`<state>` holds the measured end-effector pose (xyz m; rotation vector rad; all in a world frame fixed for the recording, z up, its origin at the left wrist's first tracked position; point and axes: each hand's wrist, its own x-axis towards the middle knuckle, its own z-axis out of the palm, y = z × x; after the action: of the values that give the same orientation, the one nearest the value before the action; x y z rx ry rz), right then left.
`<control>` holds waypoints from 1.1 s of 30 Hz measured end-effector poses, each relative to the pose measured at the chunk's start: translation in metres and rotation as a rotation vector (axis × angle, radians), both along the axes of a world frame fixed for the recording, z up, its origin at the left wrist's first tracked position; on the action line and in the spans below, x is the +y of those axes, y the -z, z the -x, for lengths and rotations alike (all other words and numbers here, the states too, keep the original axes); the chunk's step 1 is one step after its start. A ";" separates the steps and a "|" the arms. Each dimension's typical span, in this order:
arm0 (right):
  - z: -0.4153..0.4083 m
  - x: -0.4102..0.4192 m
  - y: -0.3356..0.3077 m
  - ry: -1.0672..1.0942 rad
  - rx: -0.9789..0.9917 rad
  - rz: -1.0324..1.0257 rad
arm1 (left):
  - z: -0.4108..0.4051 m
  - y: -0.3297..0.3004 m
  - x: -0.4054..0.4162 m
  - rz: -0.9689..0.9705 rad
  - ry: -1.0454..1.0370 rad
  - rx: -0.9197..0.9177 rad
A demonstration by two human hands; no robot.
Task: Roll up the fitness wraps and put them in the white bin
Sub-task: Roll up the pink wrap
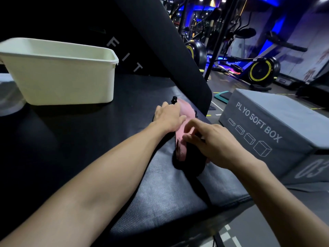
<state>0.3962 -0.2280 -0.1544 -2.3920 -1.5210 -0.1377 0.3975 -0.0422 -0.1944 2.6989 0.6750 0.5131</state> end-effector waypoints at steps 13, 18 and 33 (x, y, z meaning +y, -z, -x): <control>0.000 -0.016 0.011 -0.105 -0.172 -0.001 | -0.003 -0.001 0.002 0.037 -0.014 -0.002; -0.004 -0.020 0.016 -0.135 -0.311 0.027 | -0.008 0.002 0.006 0.052 -0.028 0.005; -0.014 -0.018 -0.003 -0.191 0.245 0.093 | -0.007 0.012 0.015 0.162 0.102 -0.016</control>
<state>0.4101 -0.2458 -0.1515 -2.2179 -1.6558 0.2629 0.4042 -0.0276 -0.2067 2.5587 0.5468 0.4347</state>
